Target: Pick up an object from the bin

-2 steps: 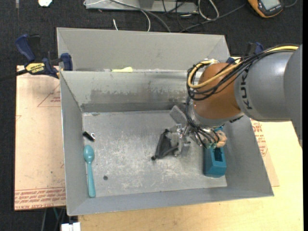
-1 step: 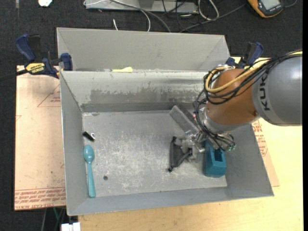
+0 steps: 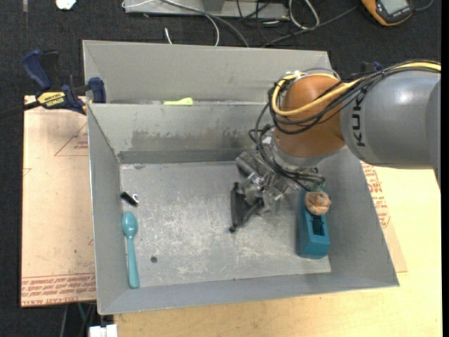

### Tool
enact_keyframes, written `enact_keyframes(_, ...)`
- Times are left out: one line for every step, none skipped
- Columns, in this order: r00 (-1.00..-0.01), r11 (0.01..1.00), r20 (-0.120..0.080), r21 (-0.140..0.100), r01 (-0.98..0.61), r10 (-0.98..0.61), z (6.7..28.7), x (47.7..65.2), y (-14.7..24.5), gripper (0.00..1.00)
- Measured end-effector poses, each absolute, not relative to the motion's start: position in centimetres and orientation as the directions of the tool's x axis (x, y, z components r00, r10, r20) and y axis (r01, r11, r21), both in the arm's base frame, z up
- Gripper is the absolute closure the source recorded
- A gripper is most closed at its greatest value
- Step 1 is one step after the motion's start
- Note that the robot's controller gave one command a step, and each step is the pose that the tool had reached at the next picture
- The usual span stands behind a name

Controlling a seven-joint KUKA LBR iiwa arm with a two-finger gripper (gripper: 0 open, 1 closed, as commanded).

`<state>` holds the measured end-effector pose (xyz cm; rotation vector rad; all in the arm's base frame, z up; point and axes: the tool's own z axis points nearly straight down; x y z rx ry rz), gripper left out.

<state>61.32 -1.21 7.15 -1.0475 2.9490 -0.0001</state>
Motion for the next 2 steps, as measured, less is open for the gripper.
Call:
enact_keyframes(-0.828,0.828,-0.008,0.006,-0.561,-0.561,13.0,60.2,-1.4,1.00)
enact_keyframes(-0.776,0.777,-0.015,0.002,-0.630,-0.630,21.5,61.6,0.2,1.00)
